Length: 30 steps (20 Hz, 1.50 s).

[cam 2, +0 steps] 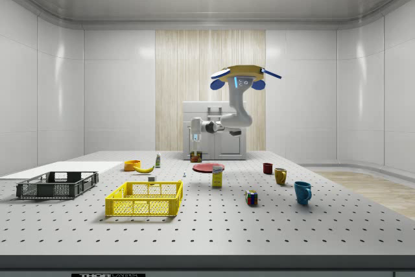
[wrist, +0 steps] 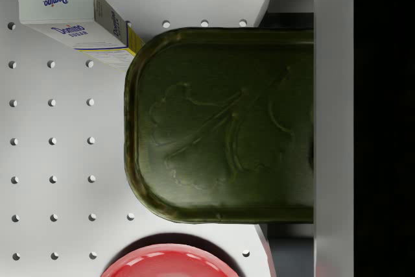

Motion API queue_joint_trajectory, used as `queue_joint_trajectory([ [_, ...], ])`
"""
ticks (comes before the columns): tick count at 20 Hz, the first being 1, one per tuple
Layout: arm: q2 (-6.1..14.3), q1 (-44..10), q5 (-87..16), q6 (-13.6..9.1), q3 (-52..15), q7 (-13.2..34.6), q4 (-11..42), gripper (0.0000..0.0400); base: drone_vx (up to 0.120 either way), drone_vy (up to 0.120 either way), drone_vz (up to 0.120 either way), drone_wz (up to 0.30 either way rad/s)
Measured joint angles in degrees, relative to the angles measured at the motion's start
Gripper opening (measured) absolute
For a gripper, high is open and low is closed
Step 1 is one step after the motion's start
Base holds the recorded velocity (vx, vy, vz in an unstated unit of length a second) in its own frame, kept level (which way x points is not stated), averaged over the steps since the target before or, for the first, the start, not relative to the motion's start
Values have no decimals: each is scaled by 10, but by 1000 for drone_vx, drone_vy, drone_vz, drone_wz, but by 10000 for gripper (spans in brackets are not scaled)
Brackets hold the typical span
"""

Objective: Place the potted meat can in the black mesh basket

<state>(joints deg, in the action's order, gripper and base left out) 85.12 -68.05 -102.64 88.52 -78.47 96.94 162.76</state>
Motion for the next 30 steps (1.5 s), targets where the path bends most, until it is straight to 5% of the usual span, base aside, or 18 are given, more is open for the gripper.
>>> queue_joint_trajectory([
  [17,14,-3,6,13,-2,2,-1,289,120,104,0,0],
  [30,22,-5,9,21,-3,4,-1,289,120,46,0,0],
])
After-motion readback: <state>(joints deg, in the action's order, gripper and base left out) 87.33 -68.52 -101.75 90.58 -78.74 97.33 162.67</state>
